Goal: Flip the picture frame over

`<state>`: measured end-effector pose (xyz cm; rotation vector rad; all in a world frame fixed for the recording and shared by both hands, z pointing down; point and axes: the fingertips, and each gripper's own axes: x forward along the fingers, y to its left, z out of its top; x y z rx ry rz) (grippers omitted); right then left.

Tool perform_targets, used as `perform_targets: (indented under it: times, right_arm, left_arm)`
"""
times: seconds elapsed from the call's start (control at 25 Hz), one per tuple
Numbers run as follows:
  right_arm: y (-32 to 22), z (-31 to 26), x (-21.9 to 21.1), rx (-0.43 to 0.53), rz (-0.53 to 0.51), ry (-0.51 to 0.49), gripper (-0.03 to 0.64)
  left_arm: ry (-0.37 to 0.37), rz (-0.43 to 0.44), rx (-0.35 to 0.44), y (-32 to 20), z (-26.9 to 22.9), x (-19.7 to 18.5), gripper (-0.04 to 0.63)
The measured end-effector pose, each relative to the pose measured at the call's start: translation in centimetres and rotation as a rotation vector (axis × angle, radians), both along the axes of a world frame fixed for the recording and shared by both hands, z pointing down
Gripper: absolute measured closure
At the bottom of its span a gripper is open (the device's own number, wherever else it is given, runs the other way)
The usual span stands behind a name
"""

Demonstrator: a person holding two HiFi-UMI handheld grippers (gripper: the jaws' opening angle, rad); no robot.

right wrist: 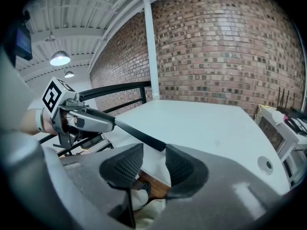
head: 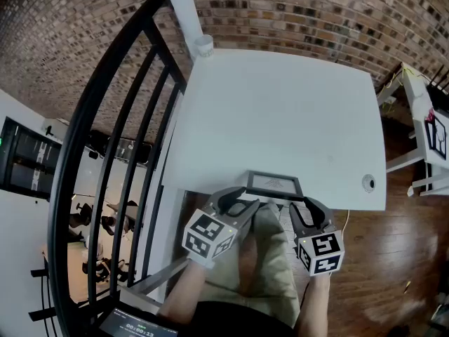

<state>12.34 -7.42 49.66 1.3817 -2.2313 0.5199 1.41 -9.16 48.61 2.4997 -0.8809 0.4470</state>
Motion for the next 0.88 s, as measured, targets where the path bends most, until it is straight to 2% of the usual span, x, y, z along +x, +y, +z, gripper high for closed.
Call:
perform_targets:
  times: [0.88]
  right_arm:
    - [-0.3,-1.4,0.1,0.027,0.001,-0.022,0.489]
  left_arm:
    - [-0.014,0.003,0.019,-0.1,-1.0,0.1,0.393]
